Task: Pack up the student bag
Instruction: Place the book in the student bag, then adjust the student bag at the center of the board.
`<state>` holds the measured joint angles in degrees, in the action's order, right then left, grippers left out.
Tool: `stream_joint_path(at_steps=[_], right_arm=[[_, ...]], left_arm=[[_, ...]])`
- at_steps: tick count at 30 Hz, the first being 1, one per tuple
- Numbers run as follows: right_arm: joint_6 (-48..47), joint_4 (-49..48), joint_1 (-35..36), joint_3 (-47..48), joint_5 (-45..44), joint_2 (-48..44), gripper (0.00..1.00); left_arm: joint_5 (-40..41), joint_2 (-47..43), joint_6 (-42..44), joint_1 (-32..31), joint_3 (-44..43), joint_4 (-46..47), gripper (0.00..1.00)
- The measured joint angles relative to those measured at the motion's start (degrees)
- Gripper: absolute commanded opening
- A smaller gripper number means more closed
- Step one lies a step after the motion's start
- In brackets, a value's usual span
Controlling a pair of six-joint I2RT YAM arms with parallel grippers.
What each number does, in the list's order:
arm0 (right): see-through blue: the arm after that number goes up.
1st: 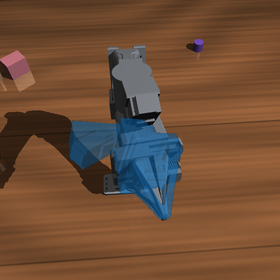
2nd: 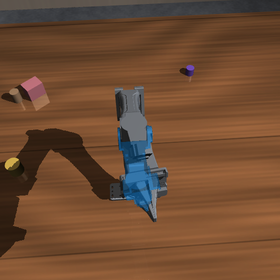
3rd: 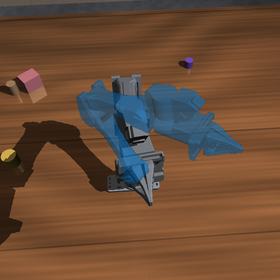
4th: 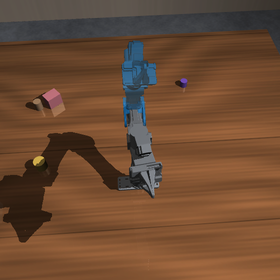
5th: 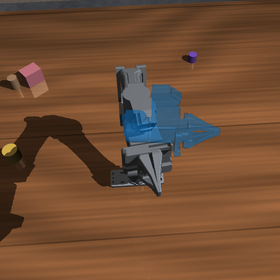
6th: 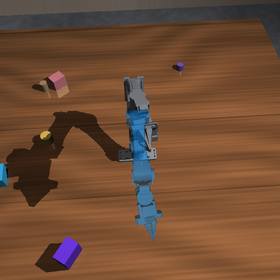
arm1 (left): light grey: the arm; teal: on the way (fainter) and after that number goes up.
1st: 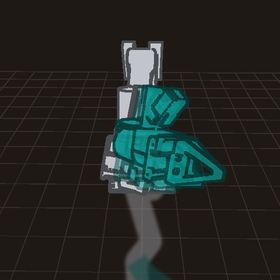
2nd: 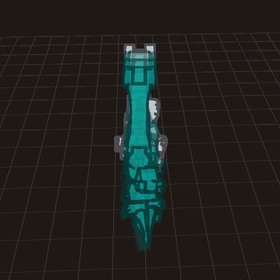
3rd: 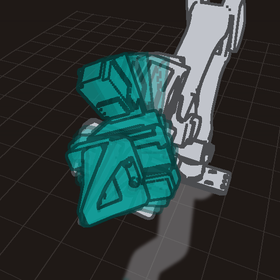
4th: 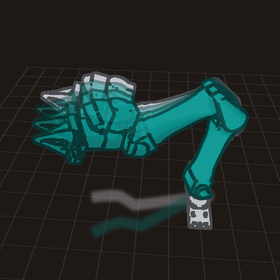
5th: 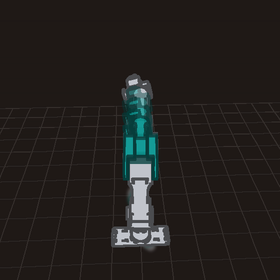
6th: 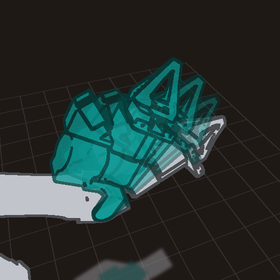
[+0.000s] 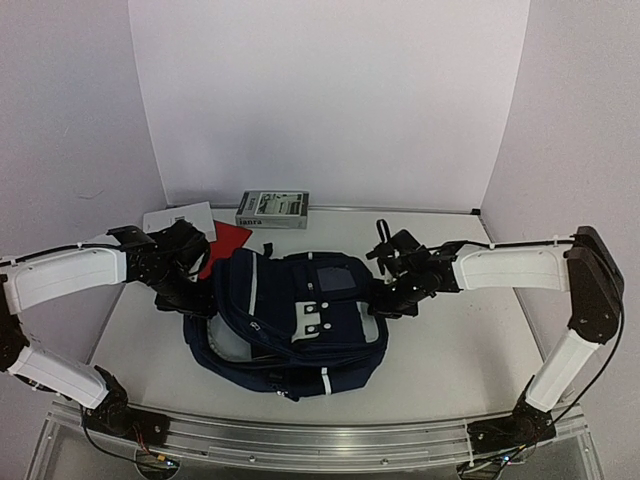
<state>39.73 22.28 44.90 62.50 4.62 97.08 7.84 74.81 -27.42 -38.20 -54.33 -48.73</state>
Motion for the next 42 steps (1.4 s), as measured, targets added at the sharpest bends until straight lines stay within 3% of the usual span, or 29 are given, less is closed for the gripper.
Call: stream_joint_path(at_steps=[8, 10, 16, 19, 23, 31, 36, 42], right_arm=[[-7.9, 1.3, -6.3, 9.6, -3.1, 5.8, 0.0], [-10.0, 1.6, -8.0, 12.5, -3.9, 7.6, 0.05], [-12.8, 1.7, -10.8, 19.5, -7.1, 10.3, 0.67], [-12.8, 1.4, -11.4, 19.6, -7.7, 9.1, 0.82], [-10.5, 1.4, -11.4, 14.1, -7.2, 3.2, 0.94], [-1.3, -1.1, -11.3, -3.6, -0.6, -11.6, 0.97], [4.5, -8.2, -11.1, -12.4, 6.2, -13.4, 0.85], [10.1, -16.0, -9.8, -19.2, 11.9, -13.4, 0.67]], left_arm=[[1.5, -2.9, -0.8, 0.2, -0.1, -3.1, 0.83], [1.6, -3.9, -1.1, 0.3, -0.1, -3.7, 0.84], [1.2, -5.1, -0.8, 0.7, -2.1, -3.2, 0.89], [-0.5, -5.0, 0.4, 1.9, -3.4, 0.0, 0.91], [-4.5, -1.4, 2.7, 4.6, -7.0, 5.5, 0.92], [-18.4, 14.7, 6.7, 13.7, -16.2, 18.6, 0.92], [-23.6, 24.4, 8.3, 16.5, -20.9, 23.1, 0.89], [-23.2, 32.7, 9.4, 16.0, -23.1, 23.7, 0.88]])
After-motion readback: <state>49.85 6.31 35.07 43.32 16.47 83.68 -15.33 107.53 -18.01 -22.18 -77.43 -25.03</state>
